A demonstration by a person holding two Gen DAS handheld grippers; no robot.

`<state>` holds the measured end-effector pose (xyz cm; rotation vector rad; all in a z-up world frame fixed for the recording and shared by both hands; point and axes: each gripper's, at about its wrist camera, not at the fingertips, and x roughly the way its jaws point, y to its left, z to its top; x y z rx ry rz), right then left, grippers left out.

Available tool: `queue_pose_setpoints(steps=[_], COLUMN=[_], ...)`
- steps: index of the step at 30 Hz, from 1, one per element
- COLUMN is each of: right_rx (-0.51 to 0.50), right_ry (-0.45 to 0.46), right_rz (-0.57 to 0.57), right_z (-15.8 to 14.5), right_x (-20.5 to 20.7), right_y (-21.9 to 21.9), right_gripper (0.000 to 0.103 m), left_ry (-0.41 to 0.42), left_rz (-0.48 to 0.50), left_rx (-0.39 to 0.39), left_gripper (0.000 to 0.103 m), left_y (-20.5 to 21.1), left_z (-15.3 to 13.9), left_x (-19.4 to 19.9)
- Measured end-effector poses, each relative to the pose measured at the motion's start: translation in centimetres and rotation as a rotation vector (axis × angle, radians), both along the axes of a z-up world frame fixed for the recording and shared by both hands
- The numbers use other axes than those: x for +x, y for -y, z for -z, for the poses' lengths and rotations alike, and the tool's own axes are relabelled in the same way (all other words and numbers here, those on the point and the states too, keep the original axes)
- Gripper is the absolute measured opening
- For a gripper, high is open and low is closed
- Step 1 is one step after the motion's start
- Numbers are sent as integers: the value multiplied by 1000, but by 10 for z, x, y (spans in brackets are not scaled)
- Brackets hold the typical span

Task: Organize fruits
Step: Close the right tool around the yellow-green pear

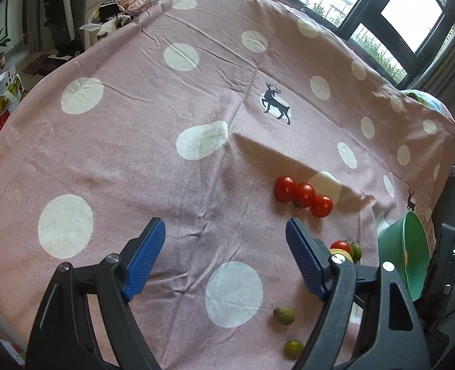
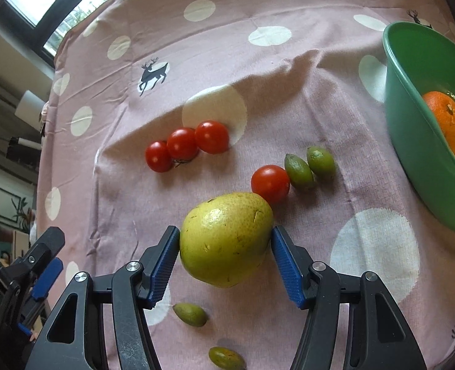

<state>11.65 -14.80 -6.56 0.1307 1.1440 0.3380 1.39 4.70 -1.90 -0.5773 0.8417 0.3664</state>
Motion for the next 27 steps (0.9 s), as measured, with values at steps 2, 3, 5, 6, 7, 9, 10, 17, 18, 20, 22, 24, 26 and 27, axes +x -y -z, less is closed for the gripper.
queue_pose_setpoints(steps=[2, 3, 5, 6, 7, 9, 10, 17, 18, 20, 22, 24, 26, 27], right_rx=[10, 28, 79, 103, 123, 153, 170, 278, 295, 313, 307, 299, 305, 310], right_ry=[-5, -1, 11, 21, 30, 43, 51, 77, 77, 82, 96, 112, 106, 97], right_rz=[4, 6, 8, 11, 16, 36, 49, 120, 123, 128, 131, 124, 110, 105], right_z=[0, -2, -9, -12, -15, -21, -23, -27, -27, -29, -32, -35, -36, -35], right_x=[-1, -2, -4, -5, -6, -7, -7, -1, 0, 3, 5, 9, 17, 21], right_y=[2, 5, 11, 14, 17, 25, 29, 45, 46, 47, 46, 42, 38, 37], right_gripper=[63, 63, 63, 63, 63, 63, 63, 63, 63, 63, 63, 63, 63, 63], left_ry=[-7, -10, -3, 1, 2, 11, 21, 67, 71, 67, 60, 53, 51, 49], left_rz=[8, 9, 21, 31, 42, 61, 75, 200, 210, 219, 212, 199, 201, 210], left_rx=[7, 11, 26, 29, 26, 8, -7, -101, -106, -108, -111, -127, -148, -153], left_gripper=[80, 80, 79, 79, 79, 79, 79, 72, 70, 67, 64, 57, 56, 55], left_y=[2, 3, 7, 9, 10, 15, 17, 44, 47, 50, 50, 48, 47, 48], left_z=[1, 2, 1, 1, 1, 2, 3, 11, 12, 15, 19, 23, 27, 28], left_x=[2, 2, 2, 3, 4, 7, 9, 29, 31, 37, 43, 49, 55, 57])
